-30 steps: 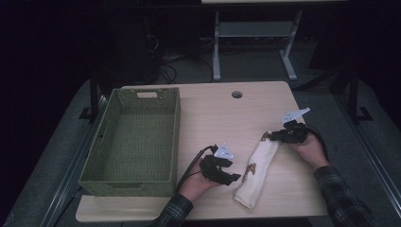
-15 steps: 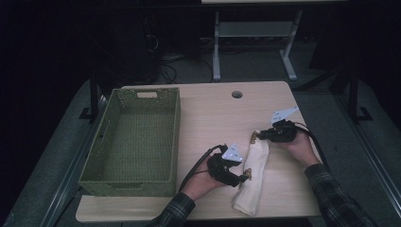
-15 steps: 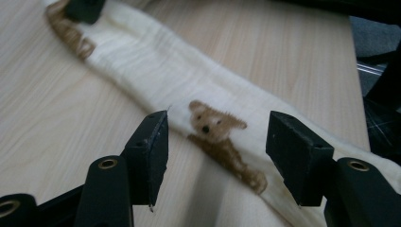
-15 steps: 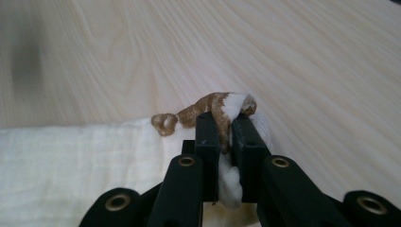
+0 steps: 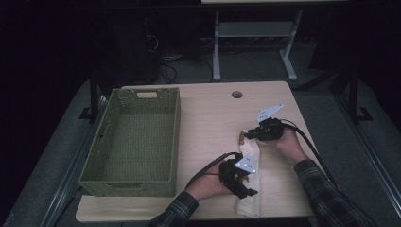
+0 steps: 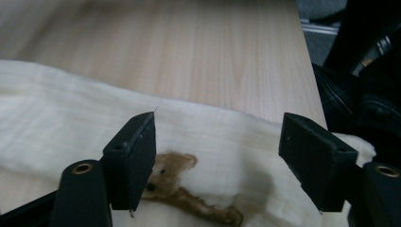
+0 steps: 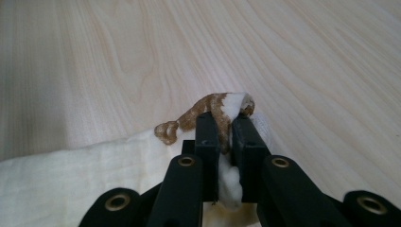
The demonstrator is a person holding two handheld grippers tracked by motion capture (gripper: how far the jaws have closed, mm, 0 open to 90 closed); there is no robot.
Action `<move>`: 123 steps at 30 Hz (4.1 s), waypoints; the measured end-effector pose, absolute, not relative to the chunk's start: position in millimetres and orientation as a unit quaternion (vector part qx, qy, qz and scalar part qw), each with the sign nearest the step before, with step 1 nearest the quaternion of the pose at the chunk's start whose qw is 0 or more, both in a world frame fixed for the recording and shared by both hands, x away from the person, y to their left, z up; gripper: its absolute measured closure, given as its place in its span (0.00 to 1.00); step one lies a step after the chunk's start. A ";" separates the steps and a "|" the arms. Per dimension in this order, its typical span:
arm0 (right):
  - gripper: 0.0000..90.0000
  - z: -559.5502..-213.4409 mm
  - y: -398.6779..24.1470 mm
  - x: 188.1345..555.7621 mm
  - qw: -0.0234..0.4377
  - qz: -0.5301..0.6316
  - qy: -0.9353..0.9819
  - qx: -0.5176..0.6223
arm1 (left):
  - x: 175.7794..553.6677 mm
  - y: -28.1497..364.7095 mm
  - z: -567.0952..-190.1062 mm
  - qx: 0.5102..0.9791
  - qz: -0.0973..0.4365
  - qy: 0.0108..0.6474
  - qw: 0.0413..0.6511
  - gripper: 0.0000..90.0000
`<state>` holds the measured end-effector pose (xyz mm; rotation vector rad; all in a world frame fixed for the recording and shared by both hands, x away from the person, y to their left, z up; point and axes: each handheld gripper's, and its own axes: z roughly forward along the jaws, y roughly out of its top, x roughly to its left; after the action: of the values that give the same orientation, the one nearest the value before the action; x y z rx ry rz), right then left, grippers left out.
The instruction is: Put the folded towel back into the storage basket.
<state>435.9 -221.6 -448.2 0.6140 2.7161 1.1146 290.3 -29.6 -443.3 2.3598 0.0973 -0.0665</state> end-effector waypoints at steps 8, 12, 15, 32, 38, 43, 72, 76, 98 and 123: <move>0.92 -450.7 -218.2 436.0 0.066 0.372 0.905 0.198 | 299.1 -38.9 -460.6 0.940 -0.010 0.029 0.339 0.29; 0.92 -450.9 -217.6 435.1 0.063 0.372 0.904 0.200 | 296.9 -38.6 -462.8 0.940 0.002 0.031 0.339 0.32; 0.92 -451.6 -217.2 434.8 0.061 0.376 0.904 0.196 | 298.0 -36.8 -462.1 0.937 0.005 0.040 0.346 0.50; 0.92 -435.2 -219.5 430.8 0.048 0.401 0.896 0.186 | 306.3 -21.7 -427.5 0.919 -0.015 0.086 0.384 0.88; 0.92 -422.6 -217.8 434.6 0.047 0.406 0.895 0.177 | 308.4 -13.1 -404.2 0.908 -0.018 0.096 0.407 0.88; 0.92 -406.5 -214.5 438.0 0.050 0.409 0.895 0.170 | 308.9 -8.3 -383.5 0.903 -0.008 0.105 0.416 0.88; 0.92 -326.9 -141.2 460.5 0.066 0.434 0.888 0.137 | 320.8 81.6 -299.5 0.889 0.042 0.122 0.440 0.88; 0.92 -319.4 -119.5 464.7 0.069 0.437 0.888 0.124 | 319.2 105.1 -294.5 0.887 0.055 0.130 0.440 0.88; 0.92 -299.8 4.0 483.0 0.065 0.433 0.897 0.061 | 311.3 217.4 -290.8 0.873 0.096 0.200 0.435 0.88; 0.92 -319.7 52.5 481.5 0.049 0.425 0.903 0.044 | 306.8 257.3 -307.2 0.878 0.086 0.223 0.414 0.87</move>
<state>481.5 52.5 -319.7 0.1333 2.7512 1.2956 306.8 257.3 -307.2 2.2074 0.5603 0.2168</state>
